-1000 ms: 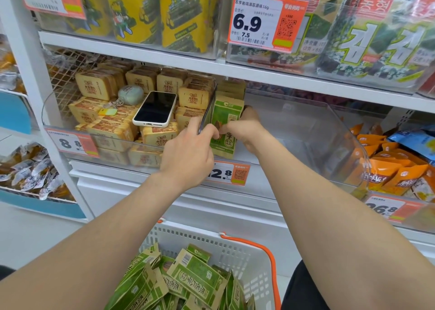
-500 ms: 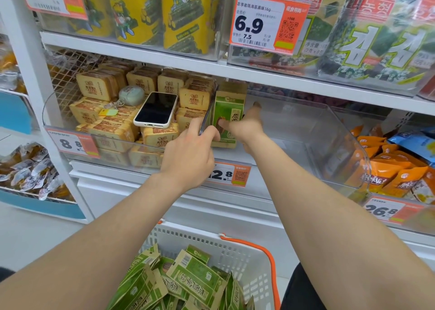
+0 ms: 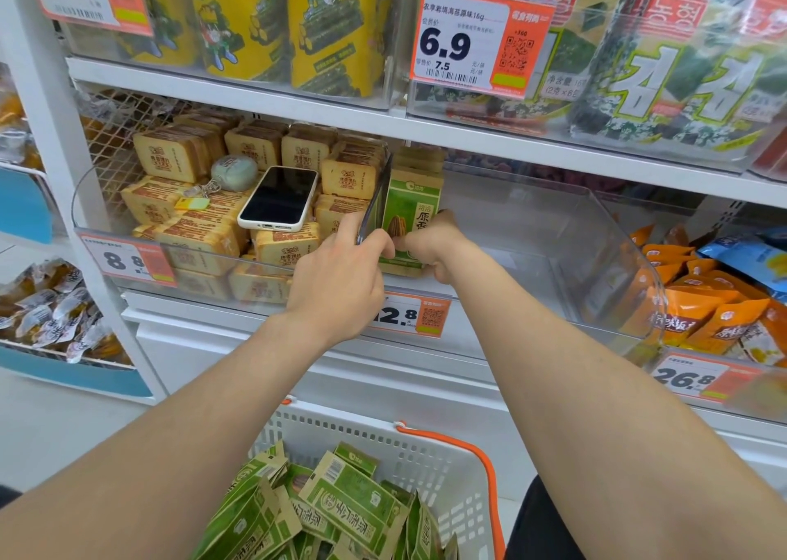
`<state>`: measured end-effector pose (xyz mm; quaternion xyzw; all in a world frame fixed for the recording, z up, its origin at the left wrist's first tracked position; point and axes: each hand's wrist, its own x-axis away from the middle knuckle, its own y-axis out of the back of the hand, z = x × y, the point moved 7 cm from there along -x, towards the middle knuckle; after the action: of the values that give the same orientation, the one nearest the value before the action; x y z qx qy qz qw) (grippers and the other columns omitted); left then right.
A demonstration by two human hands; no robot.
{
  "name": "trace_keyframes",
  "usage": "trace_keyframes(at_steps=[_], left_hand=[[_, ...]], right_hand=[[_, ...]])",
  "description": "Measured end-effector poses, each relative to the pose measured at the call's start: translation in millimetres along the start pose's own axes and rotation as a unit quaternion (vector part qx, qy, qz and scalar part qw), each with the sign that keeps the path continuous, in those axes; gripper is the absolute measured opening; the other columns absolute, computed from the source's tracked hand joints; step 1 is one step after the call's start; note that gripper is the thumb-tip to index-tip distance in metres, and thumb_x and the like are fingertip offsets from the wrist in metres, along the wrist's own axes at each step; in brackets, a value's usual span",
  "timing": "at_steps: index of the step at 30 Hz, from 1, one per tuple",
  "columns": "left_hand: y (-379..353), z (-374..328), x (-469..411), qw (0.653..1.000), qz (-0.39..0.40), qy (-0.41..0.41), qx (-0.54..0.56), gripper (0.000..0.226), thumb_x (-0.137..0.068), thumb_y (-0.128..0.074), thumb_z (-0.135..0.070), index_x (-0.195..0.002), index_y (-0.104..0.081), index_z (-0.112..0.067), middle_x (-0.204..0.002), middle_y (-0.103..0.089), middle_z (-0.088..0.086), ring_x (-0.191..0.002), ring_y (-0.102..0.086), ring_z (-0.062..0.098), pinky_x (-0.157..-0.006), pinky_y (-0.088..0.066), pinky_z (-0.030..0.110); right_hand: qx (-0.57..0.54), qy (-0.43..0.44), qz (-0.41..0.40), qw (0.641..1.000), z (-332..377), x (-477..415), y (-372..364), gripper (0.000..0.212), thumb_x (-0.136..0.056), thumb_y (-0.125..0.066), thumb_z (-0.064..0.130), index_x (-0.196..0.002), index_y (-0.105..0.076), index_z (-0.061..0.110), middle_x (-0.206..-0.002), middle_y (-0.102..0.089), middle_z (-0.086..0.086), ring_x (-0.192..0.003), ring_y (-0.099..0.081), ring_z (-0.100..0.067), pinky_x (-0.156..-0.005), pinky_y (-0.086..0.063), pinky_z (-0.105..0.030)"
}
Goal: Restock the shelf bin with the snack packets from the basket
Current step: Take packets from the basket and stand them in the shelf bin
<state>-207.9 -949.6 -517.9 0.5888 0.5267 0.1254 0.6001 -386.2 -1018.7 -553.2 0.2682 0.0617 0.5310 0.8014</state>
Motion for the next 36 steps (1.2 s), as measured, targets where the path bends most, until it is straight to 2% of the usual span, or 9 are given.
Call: trace_keyframes(at_steps=[3,6,9,15,18,21,25,32,36], left_hand=[[0.2,-0.2,0.1,1.0,0.002,0.0,0.003,0.025,-0.101,-0.05,-0.017,-0.121,-0.058,-0.029,-0.144,-0.042,0.004,-0.094,-0.06,0.025,-0.063,-0.045,0.036],[0.1,0.4,-0.1,1.0,0.003,0.003,0.005,0.023,-0.102,-0.05,-0.018,-0.12,-0.058,-0.029,-0.144,-0.042,0.004,-0.094,-0.059,0.024,-0.062,-0.043,0.036],[-0.5,0.5,0.1,1.0,0.005,0.005,0.005,0.022,-0.102,-0.05,-0.018,-0.119,-0.058,-0.029,-0.145,-0.041,0.004,-0.093,-0.059,0.024,-0.062,-0.045,0.036],[0.2,-0.1,0.0,1.0,0.011,0.009,0.004,0.022,-0.101,-0.05,-0.018,-0.118,-0.059,-0.029,-0.148,-0.04,0.004,-0.097,-0.06,0.027,-0.064,-0.043,0.037],[0.7,0.0,-0.2,1.0,0.011,0.011,0.004,0.022,-0.101,-0.049,-0.017,-0.117,-0.059,-0.029,-0.147,-0.04,0.004,-0.097,-0.06,0.027,-0.064,-0.046,0.038],[0.4,-0.4,-0.4,1.0,0.014,0.011,0.004,0.021,-0.1,-0.049,-0.017,-0.115,-0.058,-0.029,-0.147,-0.04,0.004,-0.097,-0.06,0.028,-0.065,-0.047,0.039],[0.5,-0.3,-0.3,1.0,0.013,0.01,0.006,0.021,-0.1,-0.049,-0.017,-0.115,-0.059,-0.029,-0.147,-0.04,0.003,-0.097,-0.06,0.027,-0.065,-0.044,0.037],[-0.9,1.5,-0.3,1.0,0.011,0.002,0.009,0.021,-0.102,-0.048,-0.017,-0.117,-0.058,-0.029,-0.149,-0.04,0.004,-0.094,-0.058,0.024,-0.063,-0.044,0.036],[1.1,0.5,1.4,1.0,-0.002,0.005,0.019,0.025,-0.104,-0.046,-0.018,-0.127,-0.054,-0.024,-0.149,-0.038,0.006,-0.086,-0.055,0.025,-0.061,-0.04,0.036]], right_hand=[[-0.009,-0.002,0.006,1.0,-1.8,-0.3,-0.7,0.038,-0.084,-0.087,0.018,-0.102,-0.054,0.018,-0.114,-0.066,-0.006,-0.114,-0.064,-0.028,-0.099,-0.057,-0.046],[0.01,-0.023,0.017,1.0,-4.6,-0.4,-0.5,0.043,-0.083,-0.087,0.022,-0.117,-0.061,0.015,-0.121,-0.067,-0.008,-0.105,-0.061,-0.025,-0.091,-0.057,-0.041],[0.056,-0.039,0.027,0.997,-8.8,1.0,-1.2,0.047,-0.084,-0.085,0.035,-0.12,-0.061,0.017,-0.116,-0.065,-0.006,-0.105,-0.062,-0.026,-0.089,-0.059,-0.041],[-0.021,-0.019,0.012,1.0,-3.6,0.4,-6.5,0.039,-0.074,-0.09,0.023,-0.108,-0.07,0.02,-0.106,-0.074,-0.004,-0.099,-0.072,-0.026,-0.081,-0.065,-0.043],[-0.017,0.001,0.007,1.0,0.7,1.1,-7.5,0.041,-0.069,-0.088,0.031,-0.105,-0.072,0.024,-0.102,-0.076,-0.002,-0.097,-0.073,-0.025,-0.082,-0.065,-0.044],[-0.002,0.007,0.025,1.0,4.2,9.0,-8.7,0.036,-0.077,-0.084,0.036,-0.108,-0.071,0.025,-0.104,-0.074,-0.002,-0.096,-0.071,-0.024,-0.084,-0.064,-0.043],[0.013,-0.004,0.017,1.0,4.0,12.7,-3.6,0.041,-0.08,-0.082,0.044,-0.114,-0.069,0.025,-0.109,-0.072,-0.002,-0.098,-0.069,-0.025,-0.085,-0.064,-0.044],[0.016,-0.018,0.006,1.0,4.4,22.0,8.7,0.044,-0.085,-0.08,0.045,-0.119,-0.066,0.021,-0.116,-0.067,-0.004,-0.106,-0.064,-0.028,-0.092,-0.061,-0.047],[0.031,-0.013,-0.007,0.999,8.1,29.0,16.8,0.039,-0.088,-0.078,0.046,-0.112,-0.062,0.019,-0.116,-0.065,-0.005,-0.108,-0.063,-0.028,-0.096,-0.059,-0.046]])
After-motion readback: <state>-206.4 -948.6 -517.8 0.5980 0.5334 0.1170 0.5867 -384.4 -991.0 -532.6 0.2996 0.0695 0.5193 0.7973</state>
